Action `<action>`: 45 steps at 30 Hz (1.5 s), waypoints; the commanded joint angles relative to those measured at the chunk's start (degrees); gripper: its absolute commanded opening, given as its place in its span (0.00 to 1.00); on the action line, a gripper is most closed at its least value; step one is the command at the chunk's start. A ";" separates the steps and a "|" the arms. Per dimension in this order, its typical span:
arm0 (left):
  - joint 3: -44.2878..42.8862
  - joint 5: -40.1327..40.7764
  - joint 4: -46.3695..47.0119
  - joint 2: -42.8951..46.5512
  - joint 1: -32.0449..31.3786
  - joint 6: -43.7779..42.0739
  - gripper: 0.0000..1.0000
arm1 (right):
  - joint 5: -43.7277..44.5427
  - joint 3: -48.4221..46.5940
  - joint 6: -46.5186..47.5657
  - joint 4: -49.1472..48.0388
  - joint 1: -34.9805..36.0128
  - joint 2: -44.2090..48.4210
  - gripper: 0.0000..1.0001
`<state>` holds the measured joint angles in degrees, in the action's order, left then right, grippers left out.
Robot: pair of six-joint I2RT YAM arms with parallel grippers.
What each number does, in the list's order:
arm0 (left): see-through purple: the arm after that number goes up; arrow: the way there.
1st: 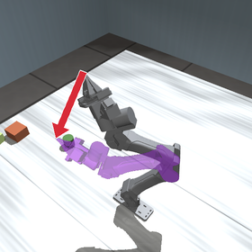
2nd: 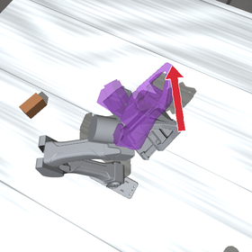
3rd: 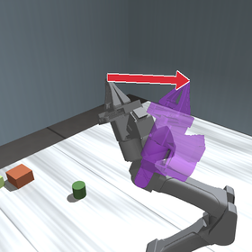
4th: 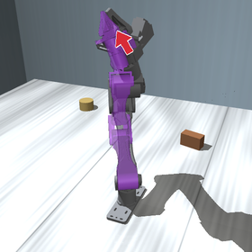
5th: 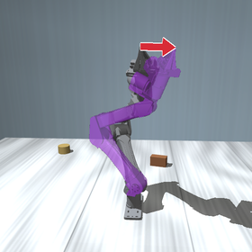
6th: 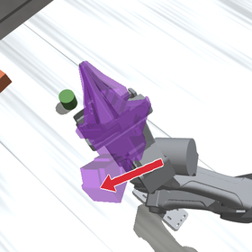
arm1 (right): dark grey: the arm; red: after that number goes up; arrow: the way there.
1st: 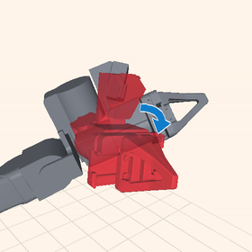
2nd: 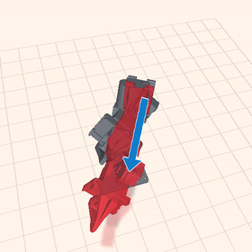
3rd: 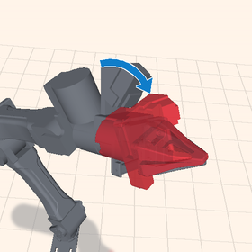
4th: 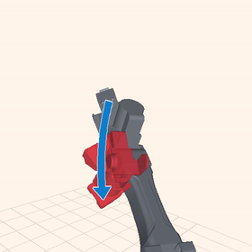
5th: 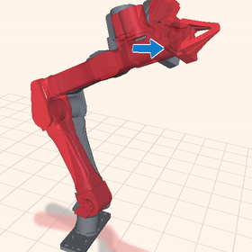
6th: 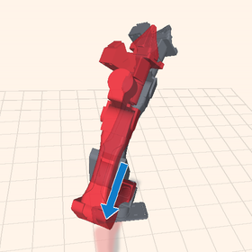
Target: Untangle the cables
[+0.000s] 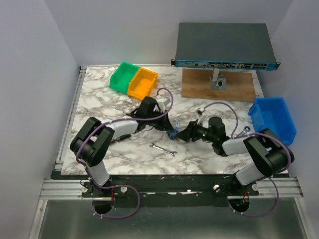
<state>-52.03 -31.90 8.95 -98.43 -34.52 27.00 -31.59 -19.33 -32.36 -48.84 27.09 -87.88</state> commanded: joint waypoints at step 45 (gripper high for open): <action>25.99 38.09 3.07 36.01 15.63 11.66 0.00 | 82.79 7.90 -22.55 37.99 1.03 40.53 0.01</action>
<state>-29.06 -9.21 14.31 -67.42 -19.90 36.60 38.28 -13.85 -49.60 -16.60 28.60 -51.22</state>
